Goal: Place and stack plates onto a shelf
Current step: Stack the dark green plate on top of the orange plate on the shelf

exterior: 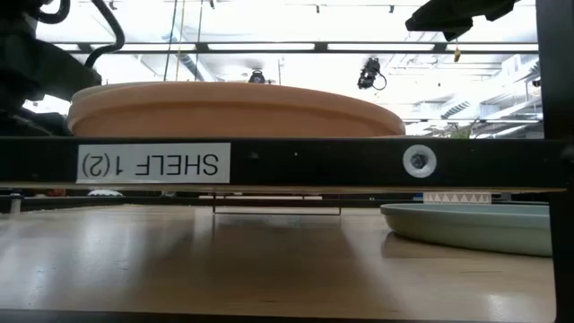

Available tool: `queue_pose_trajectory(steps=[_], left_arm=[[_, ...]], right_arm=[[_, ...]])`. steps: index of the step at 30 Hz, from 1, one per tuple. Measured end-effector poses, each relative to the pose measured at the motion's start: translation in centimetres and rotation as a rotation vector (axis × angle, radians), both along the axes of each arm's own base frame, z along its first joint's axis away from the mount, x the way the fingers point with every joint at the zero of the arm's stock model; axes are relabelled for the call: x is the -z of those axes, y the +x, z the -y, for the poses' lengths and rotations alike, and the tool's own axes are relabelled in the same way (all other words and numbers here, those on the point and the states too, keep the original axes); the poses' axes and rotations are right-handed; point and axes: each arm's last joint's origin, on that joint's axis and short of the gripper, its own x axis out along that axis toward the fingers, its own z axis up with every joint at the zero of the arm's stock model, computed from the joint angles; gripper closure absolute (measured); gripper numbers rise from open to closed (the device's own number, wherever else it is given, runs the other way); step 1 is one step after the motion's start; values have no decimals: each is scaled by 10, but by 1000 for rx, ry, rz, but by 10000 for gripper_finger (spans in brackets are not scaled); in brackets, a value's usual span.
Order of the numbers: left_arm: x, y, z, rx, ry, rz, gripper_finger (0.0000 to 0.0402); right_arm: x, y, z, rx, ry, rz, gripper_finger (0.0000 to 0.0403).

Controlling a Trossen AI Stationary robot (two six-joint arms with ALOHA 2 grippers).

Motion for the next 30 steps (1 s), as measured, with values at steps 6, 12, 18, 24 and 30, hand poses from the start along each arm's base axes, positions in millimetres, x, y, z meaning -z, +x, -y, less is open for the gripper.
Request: queue_pose_trajectory(steps=[6,12,18,24,30], left_arm=[[0,0,0,42,0,3,373],[-7,-6,-10,5,10,-50,387],[-52,-21,-43,-165,-10,-35,391],[-107,-32,-85,-541,-74,147,391],[-126,-30,-126,-939,-126,241,387]], right_arm=[[0,0,0,3,7,1,302],[0,0,0,3,7,1,302],[0,0,0,3,7,2,302],[0,0,0,2,4,0,302],[0,0,0,2,-2,3,302]])
